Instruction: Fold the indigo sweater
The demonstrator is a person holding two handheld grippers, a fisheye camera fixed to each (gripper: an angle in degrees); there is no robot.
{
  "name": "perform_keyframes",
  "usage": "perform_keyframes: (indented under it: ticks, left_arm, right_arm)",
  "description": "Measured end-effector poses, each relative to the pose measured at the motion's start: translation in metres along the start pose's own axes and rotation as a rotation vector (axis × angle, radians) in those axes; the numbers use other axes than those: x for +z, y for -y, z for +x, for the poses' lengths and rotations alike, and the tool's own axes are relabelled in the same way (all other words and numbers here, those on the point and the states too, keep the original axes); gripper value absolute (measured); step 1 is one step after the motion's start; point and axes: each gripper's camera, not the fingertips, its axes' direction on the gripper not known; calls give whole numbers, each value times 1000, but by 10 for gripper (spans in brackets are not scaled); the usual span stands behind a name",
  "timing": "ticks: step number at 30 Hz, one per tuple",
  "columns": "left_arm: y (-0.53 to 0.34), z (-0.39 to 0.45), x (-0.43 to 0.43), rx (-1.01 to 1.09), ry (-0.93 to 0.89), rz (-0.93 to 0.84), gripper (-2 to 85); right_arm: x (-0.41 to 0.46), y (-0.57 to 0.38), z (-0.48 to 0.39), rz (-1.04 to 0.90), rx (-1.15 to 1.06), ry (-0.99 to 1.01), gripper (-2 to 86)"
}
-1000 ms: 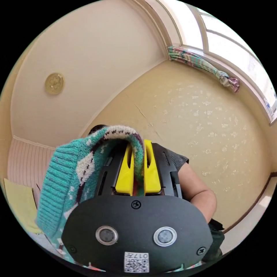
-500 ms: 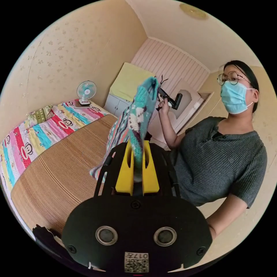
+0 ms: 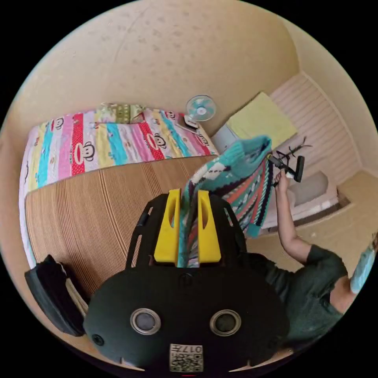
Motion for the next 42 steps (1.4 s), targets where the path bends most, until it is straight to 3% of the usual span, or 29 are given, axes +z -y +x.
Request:
perform_keyframes:
  ticks: [1, 4, 8, 10, 13, 19, 21, 25, 27, 29, 31, 32, 34, 36, 38, 42]
  left_arm:
    - [2, -13, 4, -66, 26, 34, 76]
    - [-15, -56, 33, -248, 45, 97, 76]
    - [-54, -70, 134, -194, 25, -234, 55]
    - [-75, -69, 184, -173, 29, -400, 49]
    - [-103, -60, 251, -182, -38, -640, 50]
    - [-119, -38, 310, -156, 51, -917, 45]
    - [-127, -46, 321, -175, 210, -1063, 10]
    - [-121, -61, 292, -165, 233, -1055, -6]
    - [-135, -86, 269, -17, 573, -1211, -8]
    - [-154, -110, 243, 106, 578, -1257, -8]
    - [-162, -146, 200, 31, 456, -1212, -7]
    - [-158, -178, 162, -130, 383, -1120, -5]
    - [-149, -226, 100, -403, 119, -830, 4]
    - [-149, -285, 34, -697, -297, -313, 56]
    - [-161, -319, 17, -917, -451, -51, 85]
    - [-187, -364, 48, -1294, -647, 146, 147]
  right_arm:
    - [55, 8, 25, -153, 64, -23, 28]
    - [146, -18, 53, -325, 45, 20, 20]
    - [248, -78, 71, -590, -9, 179, 9]
    - [313, -127, 80, -814, -16, 244, 6]
    - [366, -180, 91, -1045, -8, 229, 5]
    - [404, -230, 120, -1217, 1, 213, 4]
    - [413, -241, 128, -1250, -4, 223, 4]
    - [420, -260, 158, -1229, 111, 301, 4]
    - [416, -263, 172, -1188, 186, 283, 4]
    - [409, -264, 180, -1145, 228, 222, 4]
    - [400, -262, 177, -1097, 206, 87, 3]
    - [398, -262, 174, -1091, 182, 50, 2]
    - [396, -259, 159, -1097, 46, -101, 2]
    - [396, -259, 150, -1120, -68, -191, 2]
    - [395, -259, 152, -1135, -129, -236, 2]
    - [380, -250, 198, -1155, 30, -145, 2]
